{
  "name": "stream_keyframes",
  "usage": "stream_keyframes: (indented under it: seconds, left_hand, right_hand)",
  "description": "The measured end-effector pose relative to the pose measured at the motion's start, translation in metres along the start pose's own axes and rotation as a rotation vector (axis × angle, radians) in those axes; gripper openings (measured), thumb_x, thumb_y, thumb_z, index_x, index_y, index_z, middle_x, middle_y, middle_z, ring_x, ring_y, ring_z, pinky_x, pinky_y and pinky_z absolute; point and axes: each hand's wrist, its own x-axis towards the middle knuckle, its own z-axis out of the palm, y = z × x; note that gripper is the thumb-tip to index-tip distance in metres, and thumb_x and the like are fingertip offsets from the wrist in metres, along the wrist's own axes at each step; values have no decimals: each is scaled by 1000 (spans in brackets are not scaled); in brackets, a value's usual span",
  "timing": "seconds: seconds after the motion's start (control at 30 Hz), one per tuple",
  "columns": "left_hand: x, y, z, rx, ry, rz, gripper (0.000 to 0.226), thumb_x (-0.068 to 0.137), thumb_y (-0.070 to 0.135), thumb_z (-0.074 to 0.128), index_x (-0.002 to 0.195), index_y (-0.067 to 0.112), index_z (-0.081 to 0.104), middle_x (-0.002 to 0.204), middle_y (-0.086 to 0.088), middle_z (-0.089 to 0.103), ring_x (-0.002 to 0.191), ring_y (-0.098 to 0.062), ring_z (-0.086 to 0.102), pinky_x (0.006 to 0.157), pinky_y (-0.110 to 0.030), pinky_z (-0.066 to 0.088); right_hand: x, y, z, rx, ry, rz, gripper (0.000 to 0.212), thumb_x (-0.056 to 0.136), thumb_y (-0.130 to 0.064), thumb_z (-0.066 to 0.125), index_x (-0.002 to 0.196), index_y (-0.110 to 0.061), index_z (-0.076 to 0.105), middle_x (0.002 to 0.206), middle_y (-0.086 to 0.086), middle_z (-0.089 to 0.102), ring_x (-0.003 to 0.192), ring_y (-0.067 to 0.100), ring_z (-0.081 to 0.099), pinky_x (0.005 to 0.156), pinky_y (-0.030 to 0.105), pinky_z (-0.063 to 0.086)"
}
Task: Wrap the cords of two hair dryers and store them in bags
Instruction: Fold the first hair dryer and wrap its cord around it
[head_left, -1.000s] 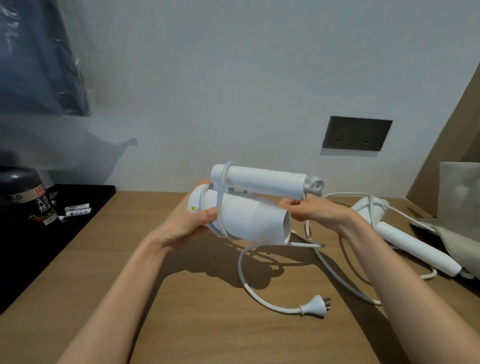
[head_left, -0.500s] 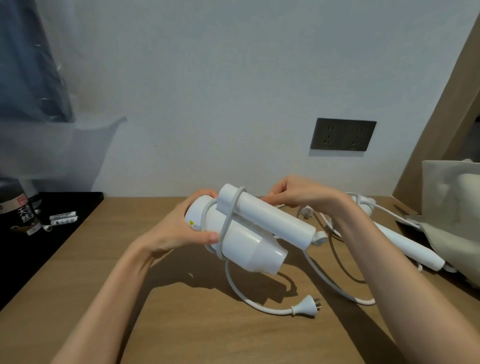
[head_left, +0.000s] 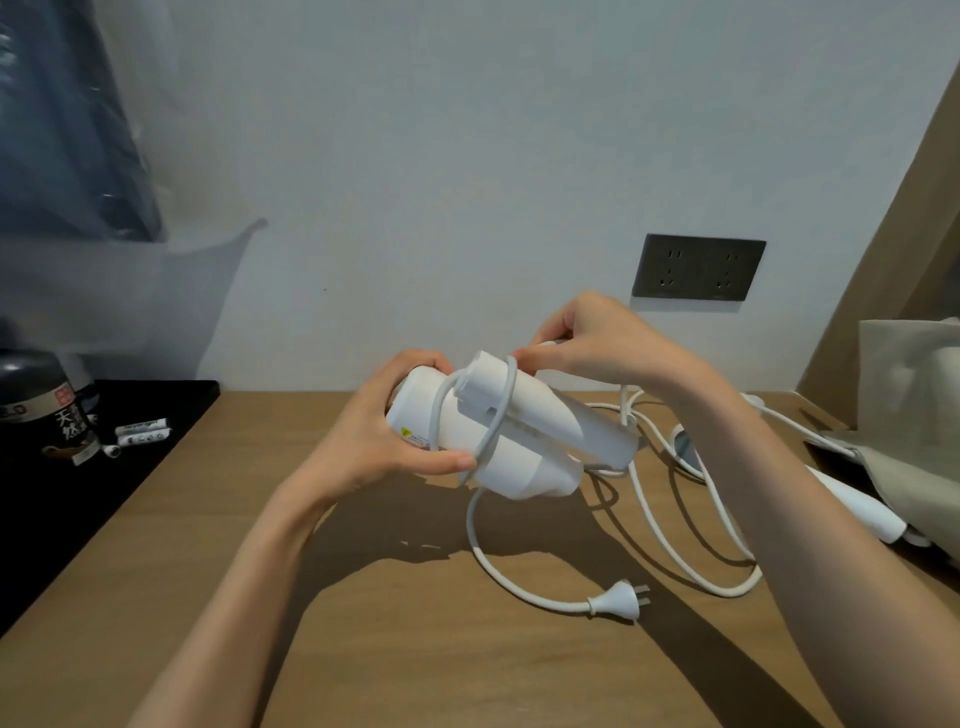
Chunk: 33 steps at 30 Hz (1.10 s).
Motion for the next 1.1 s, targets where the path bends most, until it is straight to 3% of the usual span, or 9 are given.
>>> stream_keyframes:
  seconds: [0.23,0.4,0.53,0.6,0.67,0.8,0.9,0.97,1.1]
  left_hand:
    - [2,-8,5,122,107,36,67,39,43,86,99,44,55,109,12,55,94,-4,57,72,-19,50]
    - [4,-14,2,124,251,41,64,41,47,84,96,44,52,109,7,56,97,-11,57,73,-28,52]
    - [5,-17,1,163,355,44,65,40,51,83,95,46,49,106,11,53,99,-14,54,74,-28,54]
    - [5,-16,3,126,398,31,65,40,49,84,95,45,49,103,15,52,99,-14,55,70,-25,55]
    - [5,-15,6,60,432,7,69,44,36,91,99,35,51,101,15,54,96,-16,58,67,-35,58]
    - [6,-10,11,-102,484,-48,64,58,4,88,106,19,48,99,6,53,79,-7,63,53,-27,57]
    - [6,-10,11,-171,547,-77,58,64,5,85,106,20,47,97,5,53,71,1,64,55,-27,58]
    - [6,-10,11,-226,603,-114,56,65,8,85,103,24,48,98,5,53,77,-5,65,58,-31,59]
    - [9,-9,11,-417,681,-207,50,67,11,83,97,31,48,102,1,53,89,-17,62,58,-32,59]
  right_hand:
    - [0,-8,5,-72,34,-55,28,90,-39,57,78,-22,77,64,17,53,56,15,33,55,32,32]
    - [-1,-9,6,-53,122,-137,27,92,-37,52,89,-28,77,86,18,68,71,35,52,57,40,41]
    - [-7,-16,14,-163,217,-212,33,95,-38,50,94,-16,75,79,14,69,70,30,56,63,45,48]
    - [-10,-18,21,-190,275,-234,35,98,-38,47,96,-14,73,73,6,68,67,25,55,60,41,45]
    - [-12,-19,27,-184,327,-249,33,99,-35,44,100,-16,71,70,-2,63,66,20,50,57,36,39]
    - [-16,-19,45,-138,352,-324,32,103,-30,37,123,-26,61,92,-6,64,82,16,55,67,38,48]
    - [-19,-14,65,-84,346,-371,39,104,-26,36,142,-26,44,91,-8,54,81,14,52,66,37,48]
    - [-19,-10,79,-9,359,-400,43,103,-23,36,146,-25,37,86,-9,48,75,12,49,63,37,46]
    - [-15,-4,100,283,363,-425,42,101,-15,42,142,-25,42,77,-8,46,72,8,46,65,25,43]
